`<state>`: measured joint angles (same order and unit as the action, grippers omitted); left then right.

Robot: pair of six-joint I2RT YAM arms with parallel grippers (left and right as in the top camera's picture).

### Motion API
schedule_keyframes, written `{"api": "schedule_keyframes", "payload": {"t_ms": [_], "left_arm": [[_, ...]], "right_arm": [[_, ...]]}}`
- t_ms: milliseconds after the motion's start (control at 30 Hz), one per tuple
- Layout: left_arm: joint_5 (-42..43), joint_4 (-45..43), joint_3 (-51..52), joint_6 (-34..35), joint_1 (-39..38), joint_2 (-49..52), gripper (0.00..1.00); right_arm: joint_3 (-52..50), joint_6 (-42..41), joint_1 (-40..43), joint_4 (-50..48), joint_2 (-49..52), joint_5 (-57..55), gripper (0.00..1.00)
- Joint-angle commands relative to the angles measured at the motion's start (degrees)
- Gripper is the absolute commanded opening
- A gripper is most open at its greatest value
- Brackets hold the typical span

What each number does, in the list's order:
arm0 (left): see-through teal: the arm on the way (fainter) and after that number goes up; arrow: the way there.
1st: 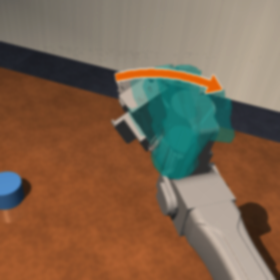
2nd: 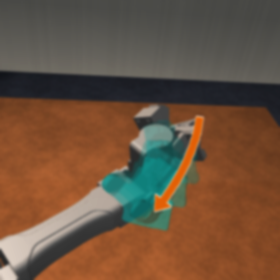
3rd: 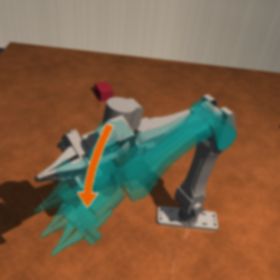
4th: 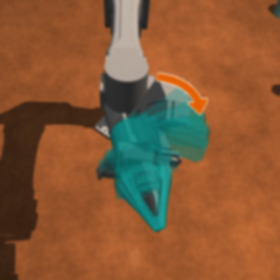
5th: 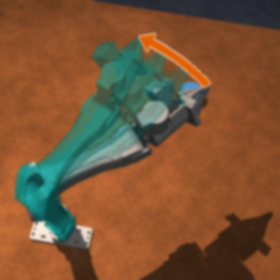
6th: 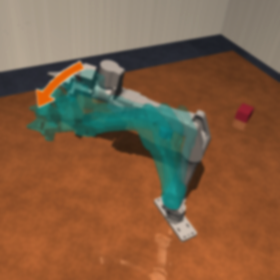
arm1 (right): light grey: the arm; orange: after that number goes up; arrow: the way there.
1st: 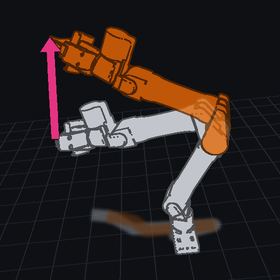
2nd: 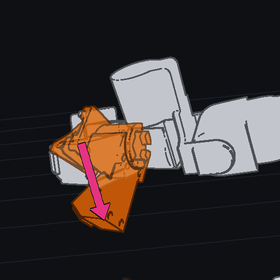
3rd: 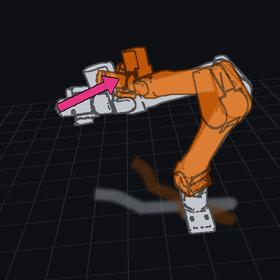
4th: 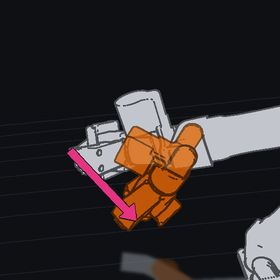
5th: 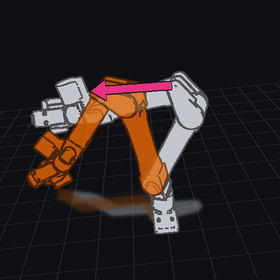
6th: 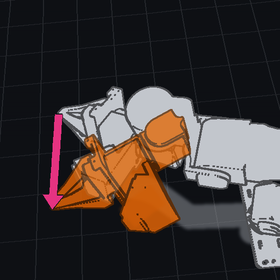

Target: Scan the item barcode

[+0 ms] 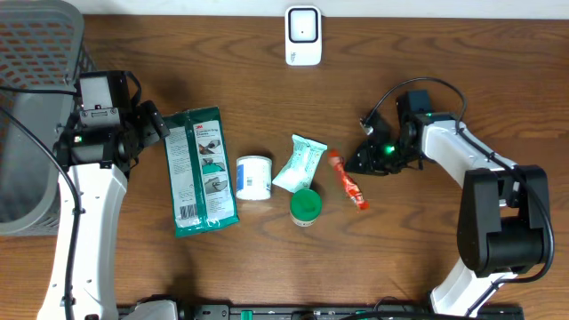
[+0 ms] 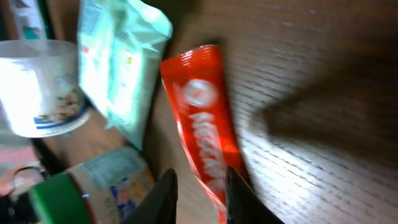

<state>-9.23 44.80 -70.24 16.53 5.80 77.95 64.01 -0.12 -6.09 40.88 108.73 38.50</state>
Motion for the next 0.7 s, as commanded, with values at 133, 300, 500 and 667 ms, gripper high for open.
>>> {"api": "schedule_keyframes", "payload": {"t_ms": [133,300,500,667], "left_arm": [[-0.63,0.09,-1.25,0.09,0.24,-0.13,0.96],[-0.63,0.09,-1.25,0.09,0.24,-0.13,0.96],[-0.66,0.09,-1.25,0.09,0.24,-0.13,0.96],[-0.66,0.09,-1.25,0.09,0.24,-0.13,0.96]], "right_arm": [[-2.67,1.49,0.15,-1.55,-1.14,-11.96,0.27],[0.26,3.69,-0.59,1.64,-1.44,-5.57,0.5],[5.88,6.21,-4.66,7.1,-2.38,-7.54,0.53],[5.81,4.83,-11.04,7.89,-2.23,-23.12,0.54]]}}
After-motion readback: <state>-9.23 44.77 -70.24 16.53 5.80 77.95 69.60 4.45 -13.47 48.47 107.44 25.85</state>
